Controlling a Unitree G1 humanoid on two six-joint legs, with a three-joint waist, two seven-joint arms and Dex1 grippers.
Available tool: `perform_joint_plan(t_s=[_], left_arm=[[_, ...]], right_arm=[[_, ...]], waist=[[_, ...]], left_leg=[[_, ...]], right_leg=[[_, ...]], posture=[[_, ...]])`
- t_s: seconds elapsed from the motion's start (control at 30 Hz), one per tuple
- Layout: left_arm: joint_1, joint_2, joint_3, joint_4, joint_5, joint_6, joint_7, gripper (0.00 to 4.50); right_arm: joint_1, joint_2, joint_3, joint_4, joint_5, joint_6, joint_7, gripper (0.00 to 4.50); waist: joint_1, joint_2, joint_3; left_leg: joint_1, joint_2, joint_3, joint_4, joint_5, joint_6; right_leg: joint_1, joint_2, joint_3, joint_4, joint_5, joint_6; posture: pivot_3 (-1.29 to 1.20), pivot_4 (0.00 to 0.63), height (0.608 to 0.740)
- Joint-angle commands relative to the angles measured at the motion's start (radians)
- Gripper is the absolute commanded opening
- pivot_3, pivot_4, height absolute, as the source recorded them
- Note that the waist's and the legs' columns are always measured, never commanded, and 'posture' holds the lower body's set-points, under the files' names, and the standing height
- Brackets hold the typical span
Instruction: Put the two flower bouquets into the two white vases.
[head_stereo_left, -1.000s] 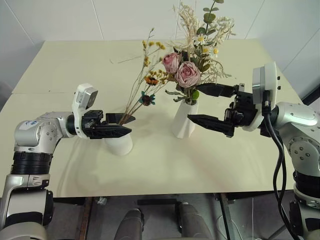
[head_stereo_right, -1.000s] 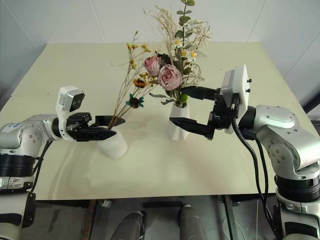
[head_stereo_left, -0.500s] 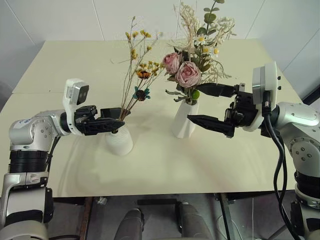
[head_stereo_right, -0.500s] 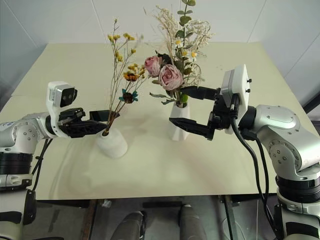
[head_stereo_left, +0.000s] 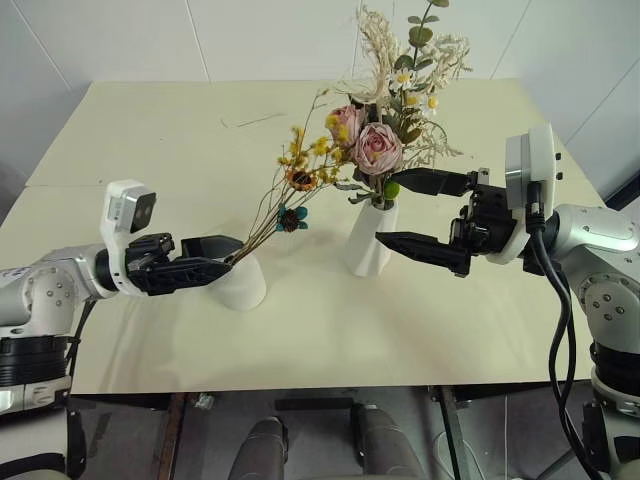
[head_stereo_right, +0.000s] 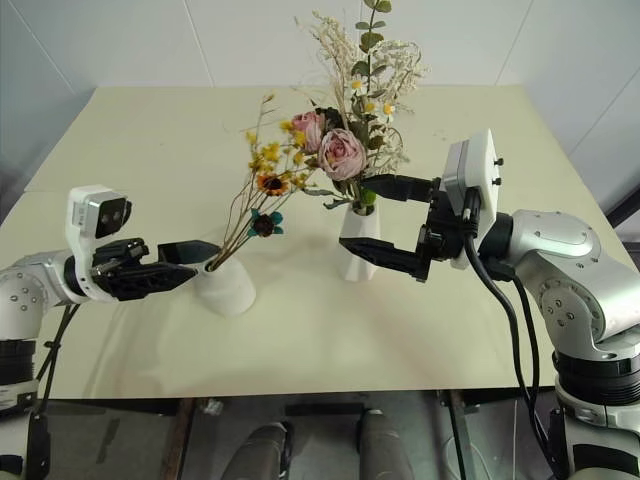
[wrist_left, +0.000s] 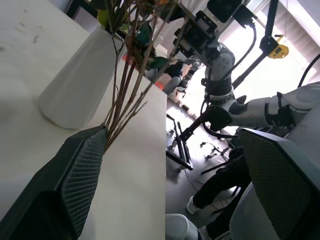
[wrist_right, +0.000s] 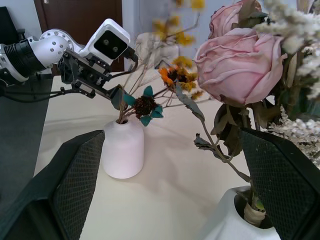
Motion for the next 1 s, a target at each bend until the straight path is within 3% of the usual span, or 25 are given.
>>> perform_joint_plan(t_s=[0.03, 0.33, 0.5, 0.77, 1.0], left_arm=[[0.019, -0.006, 0.057, -0.035, -0.015, -0.049, 0.038, 4.48], [0.016, 0.01, 0.059, -0.038, 0.012, -0.149, 0.064, 4.48], [0.05, -0.044, 0.015, -0.088, 0.162, -0.42, 0.097, 4.48], [0.039, -0.085, -0.034, -0.116, 0.2, -0.514, 0.113, 4.48], [-0.044, -0.132, -0.1, -0.032, 0.342, -0.704, 0.169, 4.48]], right_arm=[[-0.025, -0.002, -0.013, -0.002, 0.011, -0.008, 0.012, 4.5], [-0.03, 0.005, -0.005, 0.006, 0.003, -0.012, 0.022, 4.5], [-0.028, 0.015, -0.003, 0.006, 0.0, -0.017, 0.019, 4.5], [-0.031, 0.026, 0.004, 0.006, -0.005, -0.017, 0.018, 4.5], [-0.018, 0.032, -0.004, -0.006, -0.005, -0.018, 0.007, 4.5]], waist=[[-0.001, 0.0, 0.0], [0.0, 0.0, 0.0], [0.001, 0.0, 0.0], [0.0, 0.0, 0.0], [0.002, 0.0, 0.0]], left_leg=[[0.0, 0.0, 0.0, 0.0, 0.0, 0.0], [0.0, 0.0, 0.0, 0.0, 0.0, 0.0], [0.0, 0.0, 0.0, -0.001, 0.0, 0.0], [0.0, 0.0, 0.0, -0.001, 0.0, 0.0], [0.0, -0.001, 0.0, 0.001, 0.0, 0.0]], right_leg=[[0.0, 0.0, 0.0, 0.0, 0.0, 0.0], [0.0, 0.0, 0.0, 0.0, 0.0, 0.0], [0.0, -0.001, 0.0, -0.001, 0.0, 0.0], [0.0, -0.001, 0.0, -0.001, 0.0, 0.0], [0.0, -0.001, 0.0, 0.0, 0.0, 0.0]], posture=[[0.0, 0.15, 0.74], [0.0, 0.15, 0.74], [0.0, 0.15, 0.74], [0.0, 0.15, 0.74], [0.0, 0.15, 0.74]])
